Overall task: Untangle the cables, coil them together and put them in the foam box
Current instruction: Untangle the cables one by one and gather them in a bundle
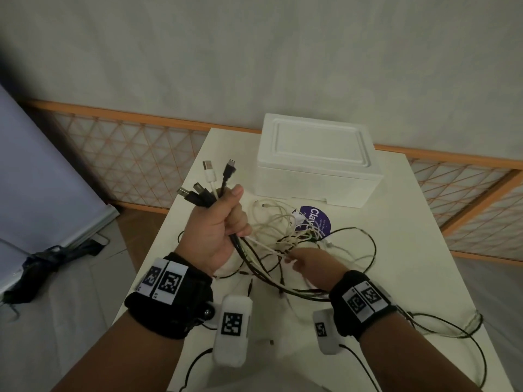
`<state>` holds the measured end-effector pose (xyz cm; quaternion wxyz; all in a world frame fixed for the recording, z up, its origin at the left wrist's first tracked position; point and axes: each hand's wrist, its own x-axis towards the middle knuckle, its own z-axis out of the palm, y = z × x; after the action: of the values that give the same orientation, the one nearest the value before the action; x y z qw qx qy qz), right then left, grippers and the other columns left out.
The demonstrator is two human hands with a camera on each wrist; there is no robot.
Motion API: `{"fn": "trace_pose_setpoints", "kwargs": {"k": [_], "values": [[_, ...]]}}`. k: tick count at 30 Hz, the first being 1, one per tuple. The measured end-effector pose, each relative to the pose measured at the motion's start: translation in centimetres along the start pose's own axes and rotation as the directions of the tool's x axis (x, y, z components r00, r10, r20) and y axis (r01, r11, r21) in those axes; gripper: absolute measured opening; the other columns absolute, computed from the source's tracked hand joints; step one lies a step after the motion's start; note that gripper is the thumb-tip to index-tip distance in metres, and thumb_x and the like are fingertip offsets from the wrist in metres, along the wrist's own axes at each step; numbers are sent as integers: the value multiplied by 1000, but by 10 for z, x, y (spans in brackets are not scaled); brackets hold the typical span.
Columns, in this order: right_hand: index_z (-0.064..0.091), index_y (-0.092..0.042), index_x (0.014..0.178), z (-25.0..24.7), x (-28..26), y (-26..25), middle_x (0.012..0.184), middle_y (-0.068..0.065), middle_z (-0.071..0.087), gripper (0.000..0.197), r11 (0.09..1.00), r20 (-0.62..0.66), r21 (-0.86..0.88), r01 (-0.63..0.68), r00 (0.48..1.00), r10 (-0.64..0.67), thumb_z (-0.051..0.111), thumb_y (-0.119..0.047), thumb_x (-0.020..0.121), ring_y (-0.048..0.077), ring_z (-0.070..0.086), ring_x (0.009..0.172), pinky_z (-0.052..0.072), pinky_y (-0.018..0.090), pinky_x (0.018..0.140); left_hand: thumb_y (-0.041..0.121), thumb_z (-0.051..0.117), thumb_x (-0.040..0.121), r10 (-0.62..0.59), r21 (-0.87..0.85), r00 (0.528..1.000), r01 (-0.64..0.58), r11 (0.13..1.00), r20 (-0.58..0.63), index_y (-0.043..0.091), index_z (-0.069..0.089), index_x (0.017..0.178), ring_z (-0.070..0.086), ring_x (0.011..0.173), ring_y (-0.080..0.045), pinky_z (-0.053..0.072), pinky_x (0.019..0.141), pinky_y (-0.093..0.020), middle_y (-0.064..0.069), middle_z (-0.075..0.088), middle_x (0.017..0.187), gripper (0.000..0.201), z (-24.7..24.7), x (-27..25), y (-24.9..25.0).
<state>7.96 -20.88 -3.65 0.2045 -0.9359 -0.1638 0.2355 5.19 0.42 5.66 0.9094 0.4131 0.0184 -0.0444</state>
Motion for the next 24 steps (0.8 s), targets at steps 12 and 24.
{"fn": "trace_pose_setpoints", "kwargs": {"k": [12, 24], "values": [[69, -19, 95, -101, -29, -52, 79, -12, 64, 15, 944, -563, 116, 309, 804, -193, 55, -25, 95, 1, 56, 71, 38, 8, 69, 10, 77, 75, 113, 541, 981, -11, 841, -156, 23, 62, 65, 45, 54, -10, 34, 49, -23, 9, 54, 58, 23, -4, 23, -37], [67, -18, 77, -79, -28, -56, 73, -5, 66, 21, 920, -588, 337, 201, 808, 39, 77, -36, 74, 7, 59, 69, 43, 21, 60, 17, 74, 80, -69, 688, 995, 95, 719, -66, 13, 70, 75, 54, 57, -12, 38, 55, -24, -1, 63, 67, 7, 17, 30, -52]]}}
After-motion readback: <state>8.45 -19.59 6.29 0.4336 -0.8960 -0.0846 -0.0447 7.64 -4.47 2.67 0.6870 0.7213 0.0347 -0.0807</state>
